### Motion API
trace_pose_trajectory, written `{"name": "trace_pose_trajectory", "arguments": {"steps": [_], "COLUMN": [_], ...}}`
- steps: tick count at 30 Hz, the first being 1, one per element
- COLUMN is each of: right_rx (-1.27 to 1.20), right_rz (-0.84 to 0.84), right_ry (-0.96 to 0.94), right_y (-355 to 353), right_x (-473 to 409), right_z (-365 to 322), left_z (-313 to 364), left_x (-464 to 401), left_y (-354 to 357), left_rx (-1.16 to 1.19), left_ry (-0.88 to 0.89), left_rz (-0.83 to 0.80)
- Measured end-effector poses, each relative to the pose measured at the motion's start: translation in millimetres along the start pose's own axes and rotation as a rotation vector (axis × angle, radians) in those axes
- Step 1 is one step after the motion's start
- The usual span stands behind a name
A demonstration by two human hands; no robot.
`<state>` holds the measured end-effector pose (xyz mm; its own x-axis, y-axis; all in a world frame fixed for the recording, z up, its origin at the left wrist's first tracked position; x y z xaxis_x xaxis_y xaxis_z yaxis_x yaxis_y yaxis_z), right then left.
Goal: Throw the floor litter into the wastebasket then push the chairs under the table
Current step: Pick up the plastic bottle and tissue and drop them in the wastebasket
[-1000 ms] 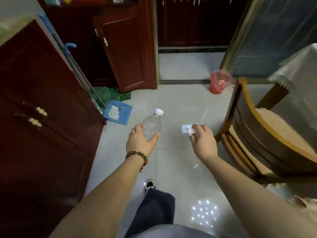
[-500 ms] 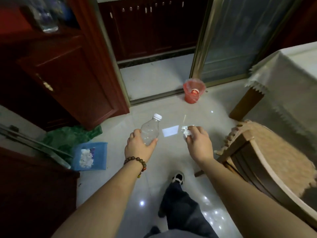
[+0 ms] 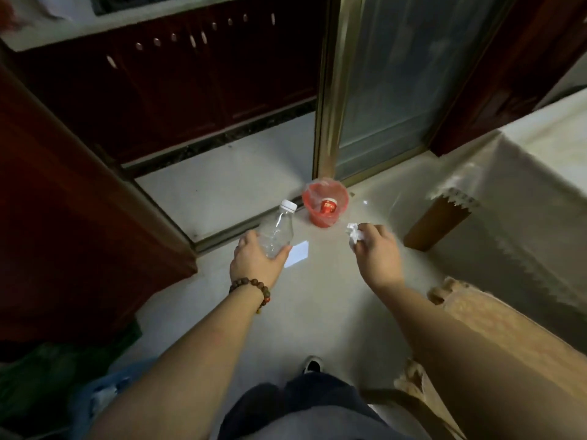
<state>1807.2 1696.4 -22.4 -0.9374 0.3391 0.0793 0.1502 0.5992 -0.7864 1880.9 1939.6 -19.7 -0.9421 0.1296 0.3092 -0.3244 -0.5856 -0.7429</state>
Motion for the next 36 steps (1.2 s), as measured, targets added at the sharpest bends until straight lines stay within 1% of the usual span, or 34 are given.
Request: {"name": "trace_pose_trajectory", "arguments": {"steps": [4,10,16,22,25,27,32,36], "right_rx": [-0.01,-0.008,-0.02,-0.074,-0.098,-0.12,-0.13,-0.134], "right_rz": [-0.01,-0.035,-0.034,-0.036,-0.034,-0.036,-0.056,-0.08], "right_ry": [0.07,0.161,0.305,0.415,0.457,0.477,0.484,0.472], "right_y": [-1.7,18.1,40.0,60.7,76.0,89.9,140.6,183.4], "right_x": [-59.7,-149.4,-248.3,-328.1,-360.2,-380.5,-422.5,-444.2], "right_z": [21.2,47.6,70.6,96.4,121.3,142.8,211.9,266.4], "left_z": [32.7,55.4,74.6,93.5,96.8,96.9,86.5,61.5], "left_x": [-73.2,-182.6,-308.8,-411.5,-454.2,-482.5,-553.1,-605.5], "left_y": [7.0,32.1,59.7,88.7,122.7,152.4,239.4,308.0], "left_rx": [-0.013,-0.049,-0.038,0.005,0.113,0.193,0.305,0.376], "left_ry": [0.012,0.031,0.062,0.042,-0.003,-0.034,-0.163,-0.203], "left_rz": [-0.033,-0.134,-0.29,-0.423,-0.493,-0.503,-0.48,-0.415]}}
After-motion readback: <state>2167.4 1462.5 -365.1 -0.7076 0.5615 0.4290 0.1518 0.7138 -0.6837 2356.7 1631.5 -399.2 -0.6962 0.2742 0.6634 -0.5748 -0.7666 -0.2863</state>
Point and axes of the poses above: each hand's wrist, its own x-axis away from the middle knuckle, its own y-axis out of the palm, z = x × y, the point moved 6 cm from there along -x, towards the middle knuckle, and after that the axes turned 13 degrees about -z, right-handed, at the moved point
